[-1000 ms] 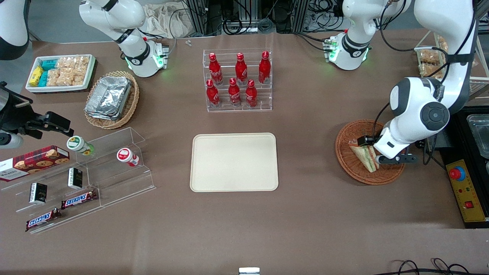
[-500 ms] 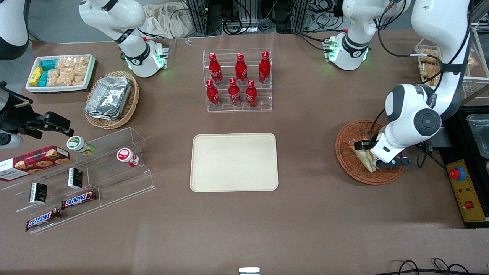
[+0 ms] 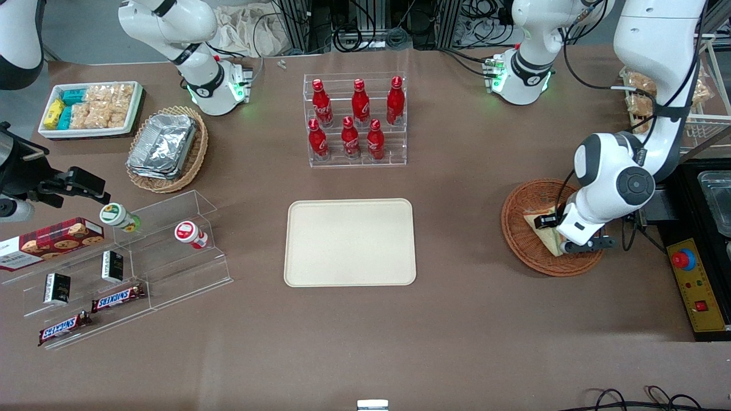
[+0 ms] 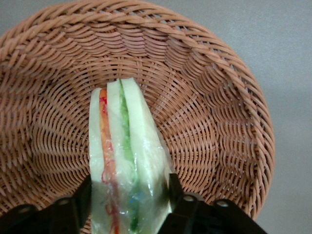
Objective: Place sandwich from basket to tray
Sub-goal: 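Lower the left gripper and close it on the wrapped sandwich, then lift the sandwich out of the basket and carry it toward the tray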
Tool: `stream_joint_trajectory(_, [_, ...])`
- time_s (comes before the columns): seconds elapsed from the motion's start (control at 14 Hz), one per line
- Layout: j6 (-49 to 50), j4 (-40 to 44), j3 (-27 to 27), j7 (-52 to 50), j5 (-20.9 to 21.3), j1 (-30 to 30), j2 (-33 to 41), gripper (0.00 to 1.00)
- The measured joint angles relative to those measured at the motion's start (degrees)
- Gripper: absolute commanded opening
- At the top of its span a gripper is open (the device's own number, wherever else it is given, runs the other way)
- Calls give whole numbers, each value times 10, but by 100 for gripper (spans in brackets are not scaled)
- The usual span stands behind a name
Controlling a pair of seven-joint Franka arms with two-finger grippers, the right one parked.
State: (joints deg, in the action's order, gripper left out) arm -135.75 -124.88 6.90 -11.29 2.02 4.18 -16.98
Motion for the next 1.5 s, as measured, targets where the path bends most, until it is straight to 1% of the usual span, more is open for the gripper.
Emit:
stream_joint_trajectory(0.14, [0, 0, 0, -5, 0, 0, -1, 13])
stream_joint_trajectory(0.21, [0, 0, 1, -9, 0, 0, -1, 4])
stream_joint_trajectory(0.29, [0, 1, 1, -13, 0, 0, 0, 0])
stream_joint_trajectory(0.43, [7, 8, 2, -21, 0, 0, 4, 0])
stream_joint_trajectory(0.5, [34, 21, 4, -23, 0, 0, 11, 0])
stream_joint_trajectory(0.57, [84, 46, 6, -26, 0, -1, 20, 0])
stream_joint_trajectory(0.86, [305, 206, 35, -27, -1, -2, 53, 0])
stream_joint_trajectory(1.0, [386, 283, 55, -27, -1, -3, 57, 0])
stream_joint_trajectory(1.07, [409, 309, 65, -27, -2, -3, 57, 0])
stream_joint_trajectory(1.21, [421, 326, 96, -26, -7, -3, 56, 0])
stream_joint_trajectory(1.36, [418, 329, 145, -27, -7, -5, 50, 0])
stream_joint_trajectory(1.5, [393, 330, 191, -31, -7, -10, 41, 0])
